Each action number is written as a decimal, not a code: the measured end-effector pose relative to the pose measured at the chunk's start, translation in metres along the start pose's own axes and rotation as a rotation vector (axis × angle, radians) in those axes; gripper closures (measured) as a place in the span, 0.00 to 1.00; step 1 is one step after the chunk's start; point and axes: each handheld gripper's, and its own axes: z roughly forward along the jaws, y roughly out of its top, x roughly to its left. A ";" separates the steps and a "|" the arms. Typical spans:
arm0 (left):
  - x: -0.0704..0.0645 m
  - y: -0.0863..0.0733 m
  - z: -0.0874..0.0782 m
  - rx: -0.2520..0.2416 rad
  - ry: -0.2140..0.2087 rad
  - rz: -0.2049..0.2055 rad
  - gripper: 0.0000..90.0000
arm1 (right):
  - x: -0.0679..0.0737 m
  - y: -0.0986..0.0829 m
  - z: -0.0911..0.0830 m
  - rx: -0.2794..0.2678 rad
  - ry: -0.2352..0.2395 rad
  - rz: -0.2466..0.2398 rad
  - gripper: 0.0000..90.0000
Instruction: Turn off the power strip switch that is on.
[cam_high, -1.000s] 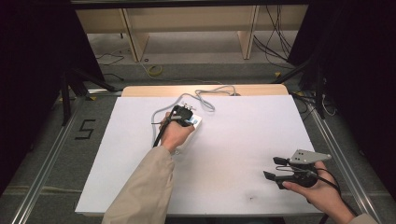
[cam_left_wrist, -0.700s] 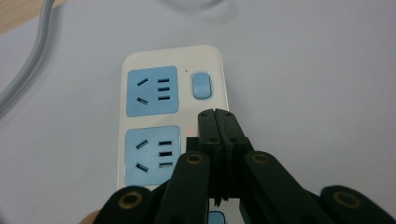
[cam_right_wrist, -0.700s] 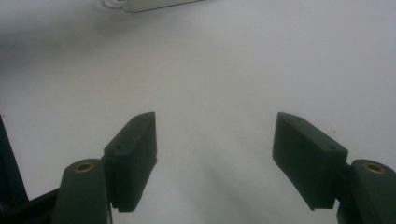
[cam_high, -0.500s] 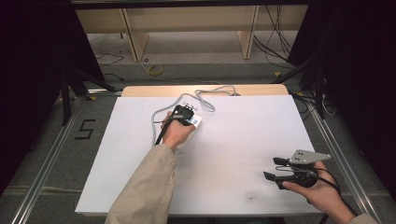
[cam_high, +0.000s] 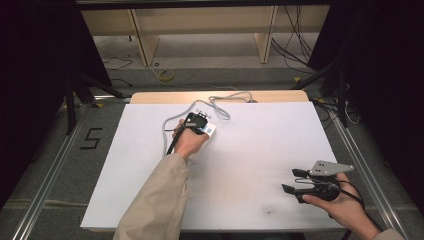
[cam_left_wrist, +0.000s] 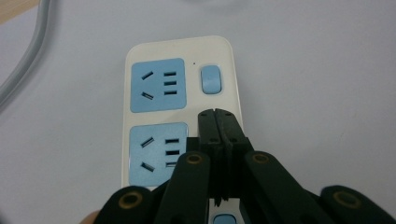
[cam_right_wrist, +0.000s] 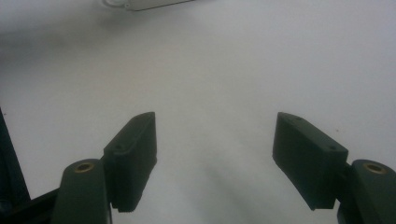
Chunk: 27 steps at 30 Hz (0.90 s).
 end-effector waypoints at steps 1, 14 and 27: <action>0.000 0.000 0.000 0.001 0.002 -0.003 1.00 | 0.000 0.000 0.000 0.000 0.000 0.000 0.35; -0.005 0.002 0.001 0.017 0.028 0.021 1.00 | 0.000 0.000 0.000 0.003 -0.002 -0.007 0.35; -0.007 0.006 0.001 0.042 0.042 0.033 1.00 | 0.000 0.000 0.000 0.005 0.000 -0.004 0.35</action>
